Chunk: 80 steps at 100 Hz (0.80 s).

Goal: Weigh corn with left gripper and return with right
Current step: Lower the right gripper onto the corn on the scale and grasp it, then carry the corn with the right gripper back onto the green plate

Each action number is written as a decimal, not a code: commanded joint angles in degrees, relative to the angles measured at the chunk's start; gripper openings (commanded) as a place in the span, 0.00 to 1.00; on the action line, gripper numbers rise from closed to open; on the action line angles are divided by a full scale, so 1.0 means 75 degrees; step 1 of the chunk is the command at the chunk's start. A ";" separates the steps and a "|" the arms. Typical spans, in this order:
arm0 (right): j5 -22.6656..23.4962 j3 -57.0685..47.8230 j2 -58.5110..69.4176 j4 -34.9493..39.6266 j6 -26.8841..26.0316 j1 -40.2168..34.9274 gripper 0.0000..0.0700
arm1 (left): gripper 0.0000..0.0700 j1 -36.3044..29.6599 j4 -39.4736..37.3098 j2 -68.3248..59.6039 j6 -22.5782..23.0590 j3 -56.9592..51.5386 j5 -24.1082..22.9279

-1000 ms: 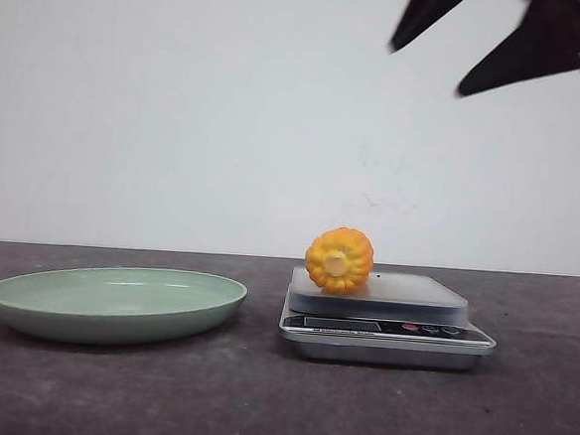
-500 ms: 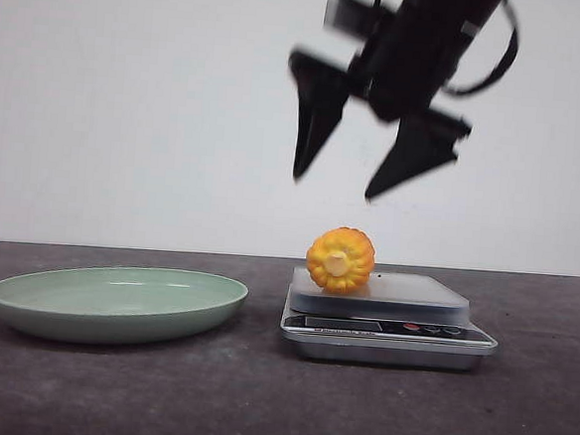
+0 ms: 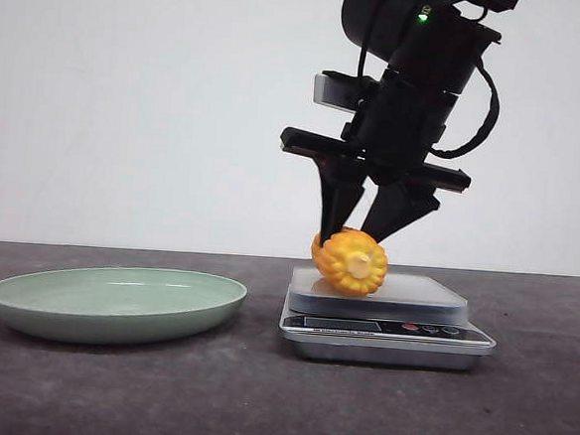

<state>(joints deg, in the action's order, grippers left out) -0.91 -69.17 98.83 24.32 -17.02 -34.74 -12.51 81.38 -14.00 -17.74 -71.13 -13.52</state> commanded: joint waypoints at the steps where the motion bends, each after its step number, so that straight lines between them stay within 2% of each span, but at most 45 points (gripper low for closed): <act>1: -0.0114 -0.0140 0.0125 -0.0032 -0.0082 -0.0055 0.00 | 0.62 -0.0003 0.0230 0.0000 0.0085 -0.0093 0.0012; 22: -0.0137 -0.0143 -0.0172 -0.0023 0.0009 -0.0058 0.00 | 0.62 -0.0003 0.0230 0.0000 0.0082 -0.0093 0.0012; 41: 0.0020 -0.0280 -0.1402 0.0207 0.0391 -0.0119 0.00 | 0.62 -0.0006 0.0230 0.0000 0.0085 -0.0093 0.0012; 53: 0.0350 -0.0758 -0.1947 0.0411 0.0326 -0.0239 0.00 | 0.62 -0.0006 0.0230 0.0000 0.0082 -0.0093 0.0012; 70: 0.0318 -0.1536 -0.2037 0.0571 0.0023 -0.0935 0.00 | 0.62 -0.0006 0.0230 0.0000 0.0099 -0.0096 0.0012; 80: 0.0254 -0.1649 -0.1845 0.0012 -0.0149 -0.1527 0.00 | 0.62 -0.0006 0.0230 0.0000 0.0105 -0.0093 0.0012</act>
<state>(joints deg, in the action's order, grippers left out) 1.32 -80.23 82.78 27.07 -16.25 -43.27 -12.51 81.38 -14.00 -17.54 -71.13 -13.52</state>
